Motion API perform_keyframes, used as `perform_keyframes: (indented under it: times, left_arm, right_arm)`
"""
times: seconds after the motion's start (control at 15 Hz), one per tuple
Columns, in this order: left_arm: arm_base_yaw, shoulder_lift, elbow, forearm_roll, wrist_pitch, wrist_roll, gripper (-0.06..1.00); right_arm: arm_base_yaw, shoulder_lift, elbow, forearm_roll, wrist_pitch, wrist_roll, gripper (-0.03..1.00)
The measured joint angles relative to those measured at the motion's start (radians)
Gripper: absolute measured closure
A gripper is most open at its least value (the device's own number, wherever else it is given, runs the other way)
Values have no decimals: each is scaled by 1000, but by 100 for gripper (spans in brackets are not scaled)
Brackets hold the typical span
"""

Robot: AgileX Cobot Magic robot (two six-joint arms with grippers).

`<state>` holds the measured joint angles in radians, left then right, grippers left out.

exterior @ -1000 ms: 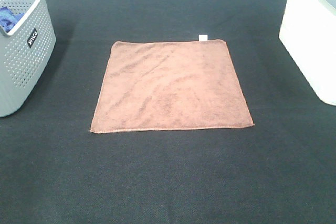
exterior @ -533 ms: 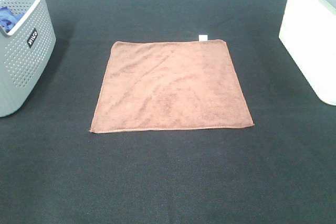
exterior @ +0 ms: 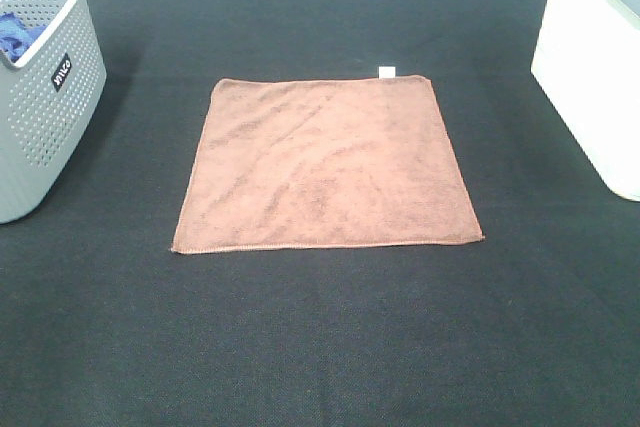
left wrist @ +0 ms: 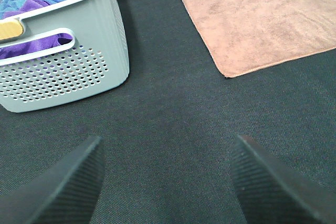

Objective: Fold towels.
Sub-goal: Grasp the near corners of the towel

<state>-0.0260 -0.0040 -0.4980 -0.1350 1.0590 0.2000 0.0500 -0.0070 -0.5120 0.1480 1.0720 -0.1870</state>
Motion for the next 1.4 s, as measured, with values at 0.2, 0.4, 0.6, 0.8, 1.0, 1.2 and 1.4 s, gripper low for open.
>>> perform_keyframes:
  times: [0.2, 0.4, 0.6, 0.8, 1.0, 1.2, 1.4]
  left_arm:
    - [0, 0, 0, 0, 0, 0, 29]
    - [0, 0, 0, 0, 0, 0, 29]
    - [0, 0, 0, 0, 0, 0, 29]
    - [0, 0, 0, 0, 0, 0, 29]
    - [0, 12, -6, -5, -8, 0, 29]
    - [0, 121, -20, -36, -150, 0, 29]
    - [0, 305, -20, -177, -346, 0, 29]
  right_arm:
    - [0, 0, 0, 0, 0, 0, 12]
    - [0, 0, 0, 0, 0, 0, 12]
    - [0, 0, 0, 0, 0, 0, 12]
    - [0, 0, 0, 0, 0, 0, 12]
    - [0, 1, -2, 0, -15, 11, 12]
    - [0, 81, -11, 0, -166, 26, 12]
    - [0, 282, -11, 7, -324, 26, 12]
